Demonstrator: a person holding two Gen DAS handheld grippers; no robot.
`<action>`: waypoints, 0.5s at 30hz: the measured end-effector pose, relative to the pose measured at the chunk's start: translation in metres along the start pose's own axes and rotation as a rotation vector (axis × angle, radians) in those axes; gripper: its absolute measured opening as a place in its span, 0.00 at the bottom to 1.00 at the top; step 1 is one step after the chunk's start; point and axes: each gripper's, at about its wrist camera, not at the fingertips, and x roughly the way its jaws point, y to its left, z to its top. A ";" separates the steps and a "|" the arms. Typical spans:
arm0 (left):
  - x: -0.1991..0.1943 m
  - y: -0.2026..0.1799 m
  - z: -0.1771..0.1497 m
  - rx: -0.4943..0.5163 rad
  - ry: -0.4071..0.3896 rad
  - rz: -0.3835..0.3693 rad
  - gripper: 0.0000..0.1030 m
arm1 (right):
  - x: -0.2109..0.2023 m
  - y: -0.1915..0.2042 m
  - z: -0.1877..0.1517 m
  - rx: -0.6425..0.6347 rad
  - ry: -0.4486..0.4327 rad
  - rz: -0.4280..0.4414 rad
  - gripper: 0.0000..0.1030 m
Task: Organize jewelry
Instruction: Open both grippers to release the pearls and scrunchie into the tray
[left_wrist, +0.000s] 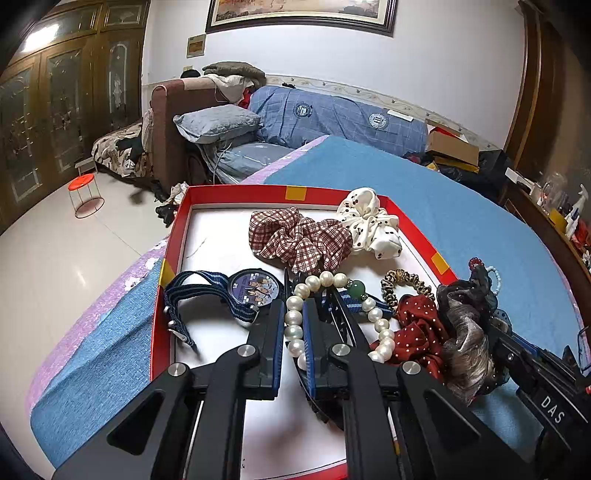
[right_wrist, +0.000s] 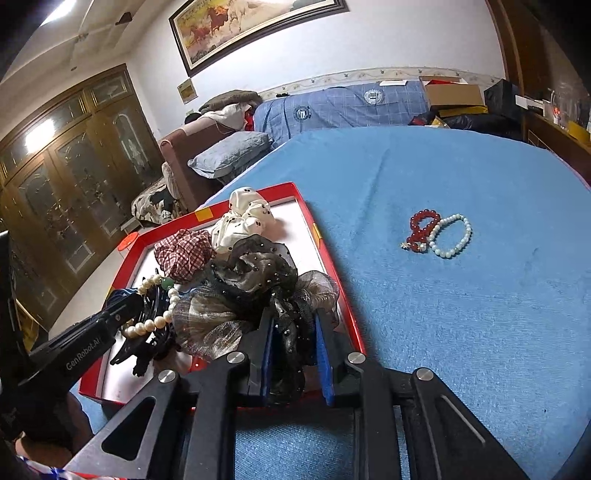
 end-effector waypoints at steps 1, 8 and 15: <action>-0.001 0.000 -0.001 0.001 -0.001 0.002 0.09 | -0.001 0.000 -0.001 -0.002 -0.001 -0.001 0.24; -0.003 -0.004 -0.004 0.009 -0.005 0.011 0.09 | -0.007 -0.001 -0.007 -0.012 -0.011 -0.004 0.25; -0.004 -0.005 -0.005 0.011 -0.005 0.016 0.09 | -0.011 -0.003 -0.008 -0.009 -0.018 0.005 0.29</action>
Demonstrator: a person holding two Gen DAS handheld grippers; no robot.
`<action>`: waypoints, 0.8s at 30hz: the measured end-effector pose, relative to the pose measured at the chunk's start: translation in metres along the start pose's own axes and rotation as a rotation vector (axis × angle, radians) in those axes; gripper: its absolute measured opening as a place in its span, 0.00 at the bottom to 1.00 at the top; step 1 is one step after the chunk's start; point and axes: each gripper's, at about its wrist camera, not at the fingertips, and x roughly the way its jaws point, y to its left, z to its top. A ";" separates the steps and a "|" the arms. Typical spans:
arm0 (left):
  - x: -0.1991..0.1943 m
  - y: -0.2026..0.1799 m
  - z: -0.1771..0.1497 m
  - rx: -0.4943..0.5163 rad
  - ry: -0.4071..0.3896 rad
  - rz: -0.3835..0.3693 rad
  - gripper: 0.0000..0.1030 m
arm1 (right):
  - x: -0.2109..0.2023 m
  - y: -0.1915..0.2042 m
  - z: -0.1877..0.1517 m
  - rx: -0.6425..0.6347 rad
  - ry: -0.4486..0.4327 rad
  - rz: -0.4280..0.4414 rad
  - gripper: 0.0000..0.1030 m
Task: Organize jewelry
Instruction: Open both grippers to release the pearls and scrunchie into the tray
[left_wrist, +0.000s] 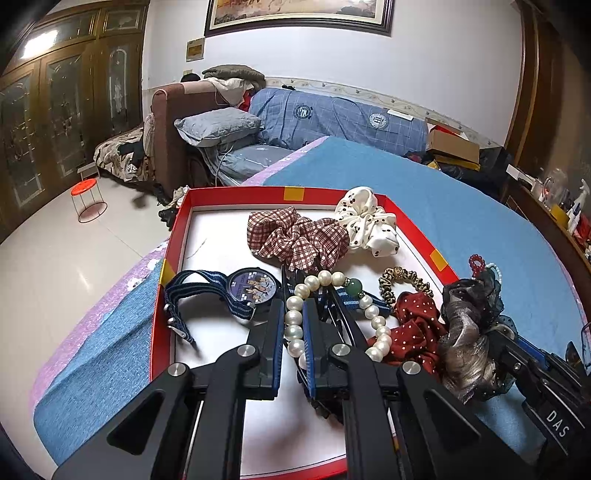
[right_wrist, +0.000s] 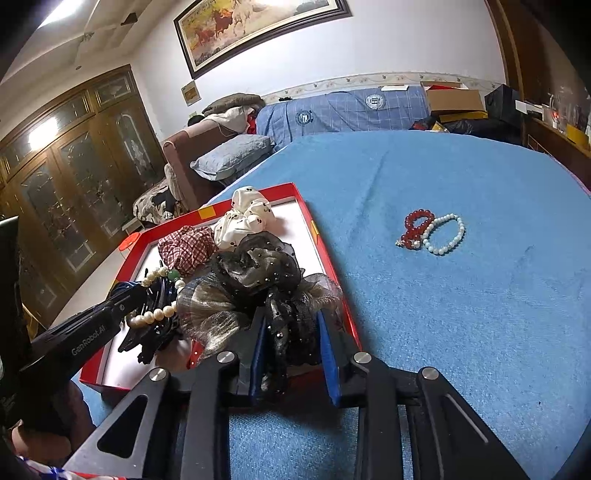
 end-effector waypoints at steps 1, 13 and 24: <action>-0.001 -0.002 0.001 0.000 0.001 -0.001 0.09 | -0.001 -0.001 0.000 0.002 -0.001 0.002 0.29; -0.010 -0.002 -0.003 0.000 -0.001 -0.003 0.18 | -0.019 -0.004 -0.005 -0.005 -0.043 0.034 0.39; -0.019 -0.012 -0.005 0.025 -0.018 0.007 0.23 | -0.030 -0.006 -0.007 -0.006 -0.061 0.046 0.45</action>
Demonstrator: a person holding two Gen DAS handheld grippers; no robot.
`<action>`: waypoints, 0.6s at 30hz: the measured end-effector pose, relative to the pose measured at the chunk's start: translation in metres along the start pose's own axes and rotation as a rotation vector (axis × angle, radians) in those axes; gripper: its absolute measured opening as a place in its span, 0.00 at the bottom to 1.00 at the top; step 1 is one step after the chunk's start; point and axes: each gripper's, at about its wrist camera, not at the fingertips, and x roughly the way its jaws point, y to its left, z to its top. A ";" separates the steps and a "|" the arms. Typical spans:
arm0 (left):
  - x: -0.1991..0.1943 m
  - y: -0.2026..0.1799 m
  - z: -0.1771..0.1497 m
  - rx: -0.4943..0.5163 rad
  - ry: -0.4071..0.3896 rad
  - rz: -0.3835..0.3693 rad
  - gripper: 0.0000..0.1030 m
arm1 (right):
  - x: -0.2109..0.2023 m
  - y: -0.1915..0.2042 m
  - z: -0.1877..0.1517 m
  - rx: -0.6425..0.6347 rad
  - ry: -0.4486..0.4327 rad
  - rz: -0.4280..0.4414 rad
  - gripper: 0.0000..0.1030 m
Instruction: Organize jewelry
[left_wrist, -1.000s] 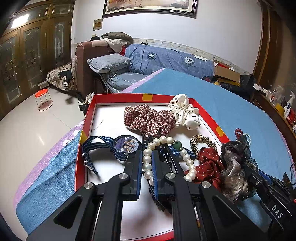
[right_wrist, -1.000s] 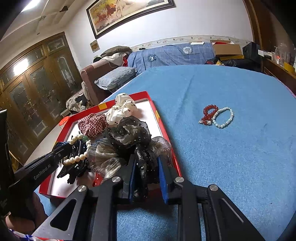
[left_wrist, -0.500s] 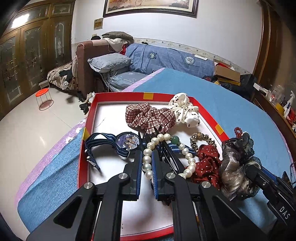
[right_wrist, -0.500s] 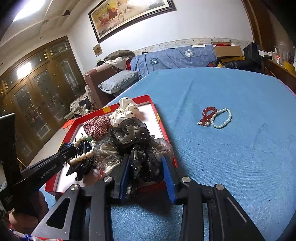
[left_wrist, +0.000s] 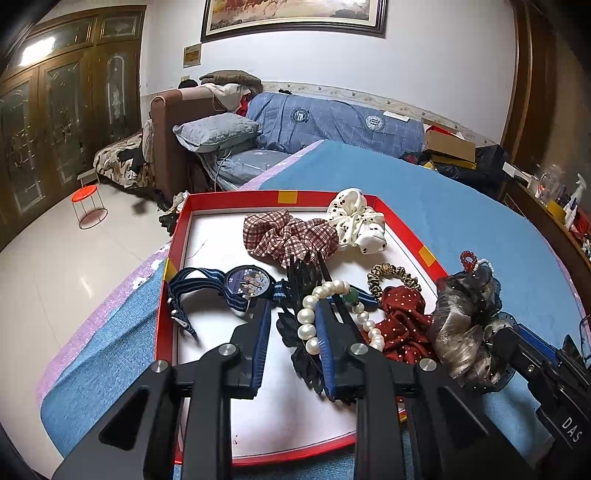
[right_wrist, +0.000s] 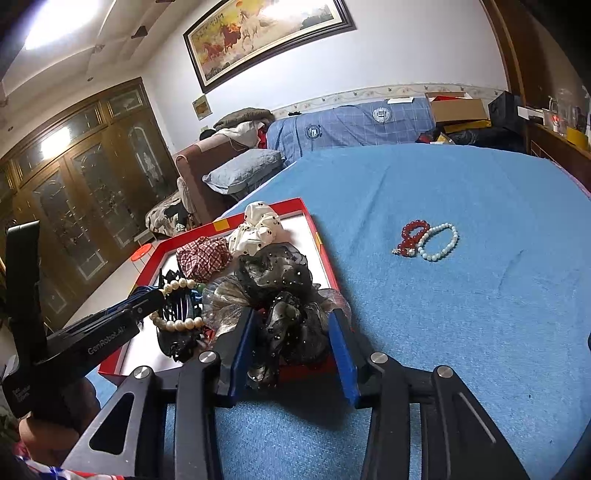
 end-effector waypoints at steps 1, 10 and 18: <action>0.000 -0.002 0.000 0.001 -0.001 0.001 0.23 | -0.001 0.000 0.000 0.000 -0.001 0.002 0.45; -0.007 -0.005 -0.002 0.009 -0.016 0.015 0.24 | -0.013 0.004 -0.004 -0.014 -0.033 0.021 0.52; -0.036 -0.003 -0.005 -0.010 -0.105 0.045 0.71 | -0.032 -0.002 -0.011 -0.009 -0.076 0.006 0.54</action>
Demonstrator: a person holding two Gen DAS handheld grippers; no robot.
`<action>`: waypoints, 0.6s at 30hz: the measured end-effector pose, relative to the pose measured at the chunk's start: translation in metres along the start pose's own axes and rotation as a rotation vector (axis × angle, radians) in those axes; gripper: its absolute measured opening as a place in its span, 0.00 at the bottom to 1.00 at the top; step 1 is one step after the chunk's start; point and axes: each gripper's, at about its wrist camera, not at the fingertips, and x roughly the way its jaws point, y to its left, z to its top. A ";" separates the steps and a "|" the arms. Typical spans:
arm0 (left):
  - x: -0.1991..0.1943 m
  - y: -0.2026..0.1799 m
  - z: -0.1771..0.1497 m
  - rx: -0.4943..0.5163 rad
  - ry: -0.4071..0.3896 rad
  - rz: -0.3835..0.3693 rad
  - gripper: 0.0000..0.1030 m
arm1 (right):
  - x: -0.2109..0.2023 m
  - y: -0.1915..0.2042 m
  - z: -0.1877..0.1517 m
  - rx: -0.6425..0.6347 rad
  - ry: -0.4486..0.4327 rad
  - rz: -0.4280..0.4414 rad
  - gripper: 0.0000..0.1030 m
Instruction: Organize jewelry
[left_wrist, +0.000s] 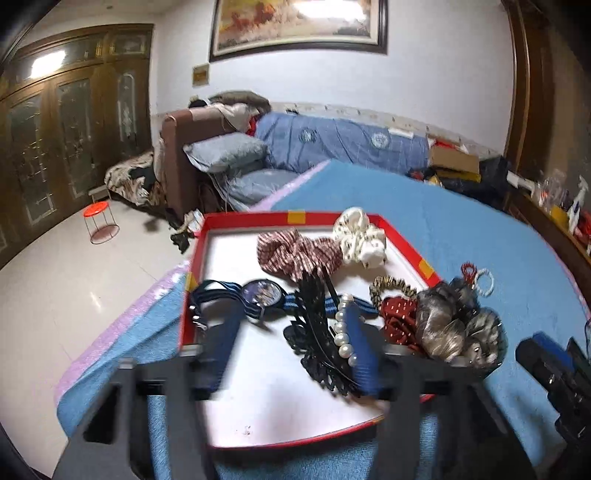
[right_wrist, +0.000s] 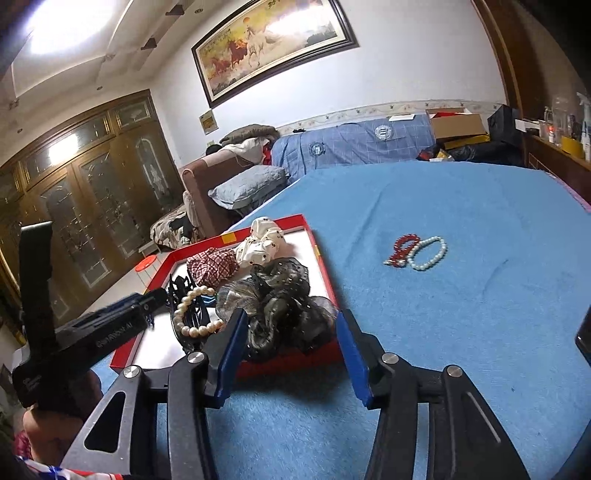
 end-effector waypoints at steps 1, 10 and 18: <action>-0.007 0.001 0.001 -0.014 -0.023 -0.003 0.79 | -0.003 0.000 -0.001 0.002 -0.005 -0.002 0.55; -0.080 0.005 -0.006 0.034 -0.199 0.038 1.00 | -0.053 0.010 -0.015 -0.036 -0.051 -0.066 0.82; -0.106 -0.001 -0.008 0.134 -0.199 0.064 1.00 | -0.095 0.008 -0.022 -0.039 -0.124 -0.146 0.92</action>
